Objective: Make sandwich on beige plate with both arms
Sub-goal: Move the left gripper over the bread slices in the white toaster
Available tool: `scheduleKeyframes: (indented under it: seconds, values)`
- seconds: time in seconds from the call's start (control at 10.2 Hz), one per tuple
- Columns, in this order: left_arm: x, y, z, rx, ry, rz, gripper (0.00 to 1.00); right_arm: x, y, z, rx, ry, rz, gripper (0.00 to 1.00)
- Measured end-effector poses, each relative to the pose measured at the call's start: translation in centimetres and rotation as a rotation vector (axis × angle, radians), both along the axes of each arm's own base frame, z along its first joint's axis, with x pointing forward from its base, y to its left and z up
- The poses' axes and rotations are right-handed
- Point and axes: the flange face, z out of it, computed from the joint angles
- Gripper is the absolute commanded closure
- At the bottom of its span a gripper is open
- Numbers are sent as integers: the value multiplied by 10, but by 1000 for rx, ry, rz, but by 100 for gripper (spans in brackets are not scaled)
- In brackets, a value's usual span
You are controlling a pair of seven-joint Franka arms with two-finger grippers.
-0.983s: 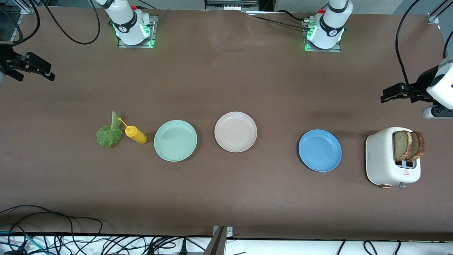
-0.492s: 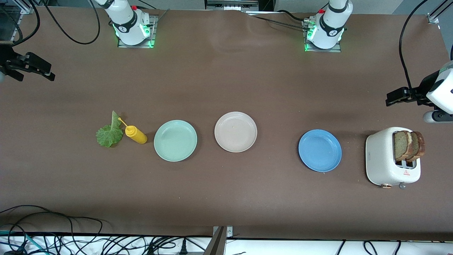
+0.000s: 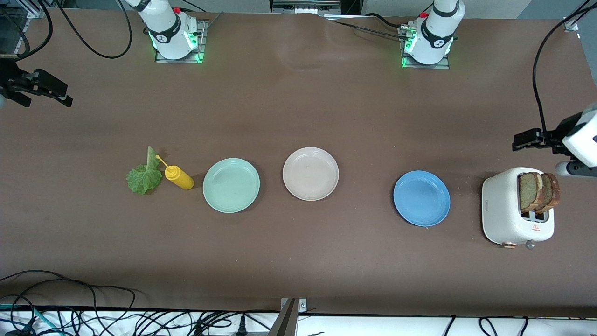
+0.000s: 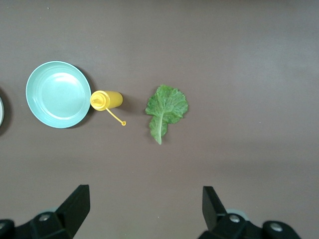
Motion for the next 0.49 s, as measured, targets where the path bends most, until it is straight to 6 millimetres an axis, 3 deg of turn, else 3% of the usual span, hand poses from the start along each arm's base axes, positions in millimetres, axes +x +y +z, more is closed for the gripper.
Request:
scheduleKeyframes:
  seconds: [0.3, 0.49]
  values:
    - [18, 44, -24, -7, 9, 33, 0, 0, 0, 0, 0, 0, -1, 0]
    - [30, 60, -42, -5, -6, 52, 0, 0, -1, 0, 0, 0, -1, 0]
